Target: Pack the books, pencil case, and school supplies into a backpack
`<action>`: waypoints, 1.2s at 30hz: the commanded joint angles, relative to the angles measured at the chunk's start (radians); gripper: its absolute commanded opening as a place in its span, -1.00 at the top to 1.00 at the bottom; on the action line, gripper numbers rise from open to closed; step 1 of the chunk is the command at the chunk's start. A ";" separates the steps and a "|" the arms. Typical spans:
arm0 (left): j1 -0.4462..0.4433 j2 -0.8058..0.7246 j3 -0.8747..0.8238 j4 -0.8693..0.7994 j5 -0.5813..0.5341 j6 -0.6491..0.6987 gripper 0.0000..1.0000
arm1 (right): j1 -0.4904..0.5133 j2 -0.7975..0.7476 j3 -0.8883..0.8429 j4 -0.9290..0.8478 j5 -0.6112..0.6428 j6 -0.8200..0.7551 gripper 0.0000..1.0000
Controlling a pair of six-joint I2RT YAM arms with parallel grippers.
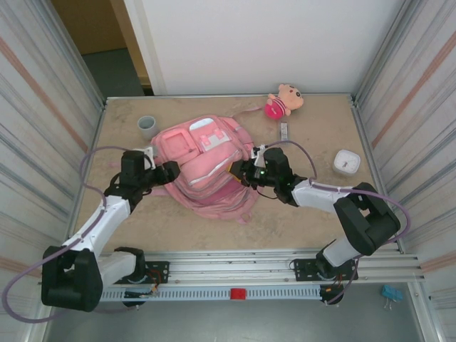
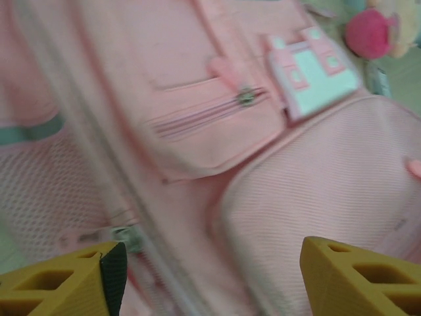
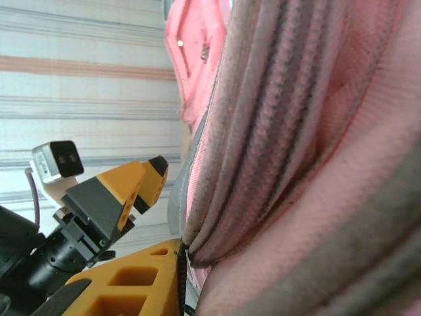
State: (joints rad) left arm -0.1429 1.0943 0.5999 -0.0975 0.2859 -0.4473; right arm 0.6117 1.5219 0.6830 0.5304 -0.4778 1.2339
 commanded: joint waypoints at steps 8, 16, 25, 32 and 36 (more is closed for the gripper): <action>0.053 0.171 -0.017 0.195 0.139 -0.019 -0.38 | -0.091 -0.044 0.010 -0.111 -0.054 -0.094 0.61; 0.063 0.258 -0.024 0.233 0.156 0.020 -0.45 | -0.130 -0.069 0.027 -0.188 -0.086 -0.138 0.62; 0.065 0.238 -0.123 0.389 0.301 -0.015 -0.11 | -0.189 -0.072 0.035 -0.203 -0.132 -0.163 0.62; 0.065 0.197 -0.162 0.406 0.332 -0.034 0.11 | -0.207 -0.065 0.044 -0.200 -0.149 -0.168 0.62; 0.065 0.186 -0.179 0.415 0.350 -0.042 0.11 | -0.207 -0.056 0.046 -0.188 -0.153 -0.165 0.63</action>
State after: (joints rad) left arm -0.0841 1.3090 0.4389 0.2886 0.5930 -0.4767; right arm 0.4164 1.4837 0.6922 0.3286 -0.6205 1.0901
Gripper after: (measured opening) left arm 0.440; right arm 0.188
